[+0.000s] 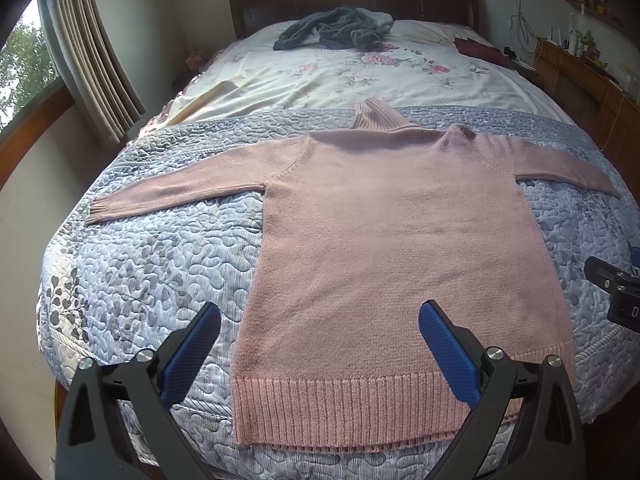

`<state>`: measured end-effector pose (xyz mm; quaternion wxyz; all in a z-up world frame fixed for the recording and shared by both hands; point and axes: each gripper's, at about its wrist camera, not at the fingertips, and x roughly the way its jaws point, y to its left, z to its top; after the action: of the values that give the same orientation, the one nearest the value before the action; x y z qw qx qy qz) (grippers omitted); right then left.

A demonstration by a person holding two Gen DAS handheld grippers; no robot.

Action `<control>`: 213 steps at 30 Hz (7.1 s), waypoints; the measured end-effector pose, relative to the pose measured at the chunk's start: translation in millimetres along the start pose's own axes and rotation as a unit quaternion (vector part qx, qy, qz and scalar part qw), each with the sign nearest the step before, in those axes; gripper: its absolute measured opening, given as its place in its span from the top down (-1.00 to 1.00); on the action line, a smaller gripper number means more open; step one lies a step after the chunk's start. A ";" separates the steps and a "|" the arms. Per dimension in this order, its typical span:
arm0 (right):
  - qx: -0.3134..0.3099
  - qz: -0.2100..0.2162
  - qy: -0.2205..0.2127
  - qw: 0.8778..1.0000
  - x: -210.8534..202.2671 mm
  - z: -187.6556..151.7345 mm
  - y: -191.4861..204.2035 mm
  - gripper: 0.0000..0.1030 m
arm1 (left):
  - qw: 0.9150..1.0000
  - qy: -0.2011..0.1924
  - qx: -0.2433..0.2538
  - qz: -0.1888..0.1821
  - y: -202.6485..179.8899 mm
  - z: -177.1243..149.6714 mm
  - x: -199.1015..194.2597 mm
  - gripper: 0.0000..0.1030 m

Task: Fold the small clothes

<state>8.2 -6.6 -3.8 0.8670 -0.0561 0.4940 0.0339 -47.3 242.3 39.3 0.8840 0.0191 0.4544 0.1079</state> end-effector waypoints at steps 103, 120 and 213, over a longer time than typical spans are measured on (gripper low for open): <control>0.044 0.325 0.098 0.939 192.9 191.0 -77.1 0.29 | 0.987 0.077 -0.045 -0.131 -77.7 156.9 240.5 -0.92; 0.099 0.266 0.077 0.956 190.5 129.4 -198.9 0.29 | 0.963 0.173 -0.074 -0.194 -188.9 179.2 298.0 0.42; -0.116 0.229 0.180 0.950 209.6 112.0 101.3 -0.14 | 0.876 -0.032 -0.479 -0.037 476.2 61.4 293.0 -0.03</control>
<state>198.9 109.2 -133.9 0.7199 -0.0473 0.6343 0.2778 84.9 772.0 -96.2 0.8026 -0.4202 0.3188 0.2788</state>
